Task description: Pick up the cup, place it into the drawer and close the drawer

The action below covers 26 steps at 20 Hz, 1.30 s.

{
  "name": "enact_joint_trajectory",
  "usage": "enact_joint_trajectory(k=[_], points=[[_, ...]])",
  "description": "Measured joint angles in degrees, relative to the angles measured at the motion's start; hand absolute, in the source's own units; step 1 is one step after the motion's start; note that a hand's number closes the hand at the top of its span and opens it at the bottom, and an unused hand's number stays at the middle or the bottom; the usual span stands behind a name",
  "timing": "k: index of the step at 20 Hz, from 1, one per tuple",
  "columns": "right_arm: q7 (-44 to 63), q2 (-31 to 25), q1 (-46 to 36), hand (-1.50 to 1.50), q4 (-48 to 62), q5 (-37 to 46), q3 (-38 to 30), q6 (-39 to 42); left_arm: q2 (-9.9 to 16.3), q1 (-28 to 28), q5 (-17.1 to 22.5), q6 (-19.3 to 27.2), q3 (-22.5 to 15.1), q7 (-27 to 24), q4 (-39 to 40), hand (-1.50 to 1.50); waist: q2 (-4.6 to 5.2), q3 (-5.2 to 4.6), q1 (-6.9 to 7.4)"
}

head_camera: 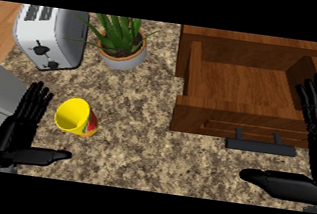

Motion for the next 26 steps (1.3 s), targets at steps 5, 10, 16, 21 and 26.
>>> enact_joint_trajectory(k=[5, 10, 16, 21, 26], points=[[-0.38, -0.54, -0.02, -1.50, -0.02, -1.62, -1.92, 1.12, 0.84, -4.67, -2.59, -0.03, 1.93, -8.94, 14.80, -1.50, 0.03, -0.02, -0.18], [0.00, 0.15, -0.09, -1.50, -0.53, -0.53, -1.12, 1.07, 2.79, -9.26, -2.97, -1.73, 4.29, -17.02, 28.10, -1.50, 0.02, -0.03, -0.20], [0.43, -0.18, -0.80, -1.50, 0.01, -1.08, -2.00, 2.19, 5.77, -14.81, -4.05, -4.09, 6.27, -27.76, 43.87, -1.50, 0.08, -0.04, -0.29], [-1.86, 0.47, -0.49, -1.50, 1.93, -0.26, -1.82, 2.69, 7.17, -19.54, -4.99, -3.83, 6.90, -33.32, 54.14, -1.50, 0.11, -0.05, -0.37], [-1.87, 0.19, -1.23, -1.50, 2.33, -0.81, -2.40, 3.26, 8.13, -24.20, -6.27, -2.61, 7.40, -36.69, 62.79, -1.50, 0.22, -0.10, -0.67]])
